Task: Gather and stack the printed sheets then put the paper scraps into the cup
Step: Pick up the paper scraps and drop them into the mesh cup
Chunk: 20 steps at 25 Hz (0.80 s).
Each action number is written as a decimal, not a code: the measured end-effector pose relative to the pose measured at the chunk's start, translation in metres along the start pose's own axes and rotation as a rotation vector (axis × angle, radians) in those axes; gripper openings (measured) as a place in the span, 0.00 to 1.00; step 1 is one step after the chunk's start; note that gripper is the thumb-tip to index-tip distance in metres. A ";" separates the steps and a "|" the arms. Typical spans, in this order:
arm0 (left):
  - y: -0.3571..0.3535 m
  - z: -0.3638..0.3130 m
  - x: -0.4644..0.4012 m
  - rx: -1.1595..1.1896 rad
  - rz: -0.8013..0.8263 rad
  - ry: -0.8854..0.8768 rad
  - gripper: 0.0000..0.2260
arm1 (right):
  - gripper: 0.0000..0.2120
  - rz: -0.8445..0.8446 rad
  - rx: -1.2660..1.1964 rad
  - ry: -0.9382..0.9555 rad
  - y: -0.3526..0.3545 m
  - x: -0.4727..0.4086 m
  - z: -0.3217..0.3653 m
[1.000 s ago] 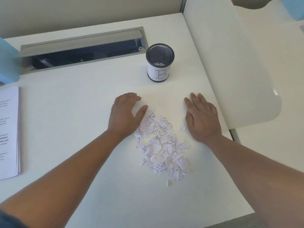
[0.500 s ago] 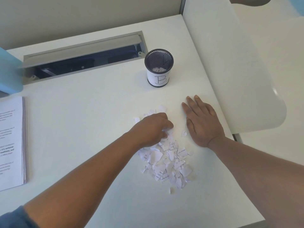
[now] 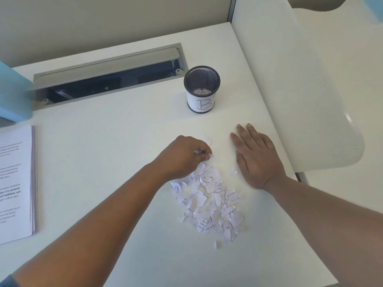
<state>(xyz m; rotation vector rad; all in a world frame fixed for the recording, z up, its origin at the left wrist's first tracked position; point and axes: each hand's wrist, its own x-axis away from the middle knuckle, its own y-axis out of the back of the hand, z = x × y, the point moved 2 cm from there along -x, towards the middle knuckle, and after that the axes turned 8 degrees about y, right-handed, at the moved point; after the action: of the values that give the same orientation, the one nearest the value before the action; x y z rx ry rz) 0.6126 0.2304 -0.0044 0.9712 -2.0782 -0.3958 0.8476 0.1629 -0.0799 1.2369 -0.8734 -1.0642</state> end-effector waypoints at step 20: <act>0.100 -0.068 -0.073 -0.075 -0.528 -0.205 0.08 | 0.24 -0.054 -0.057 0.060 -0.002 0.001 -0.002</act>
<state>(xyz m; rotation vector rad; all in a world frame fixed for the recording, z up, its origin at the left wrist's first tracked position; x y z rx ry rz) 0.6431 0.3548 0.0566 1.4841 -1.9433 -0.8678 0.8495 0.1620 -0.0818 1.2447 -0.7623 -1.0825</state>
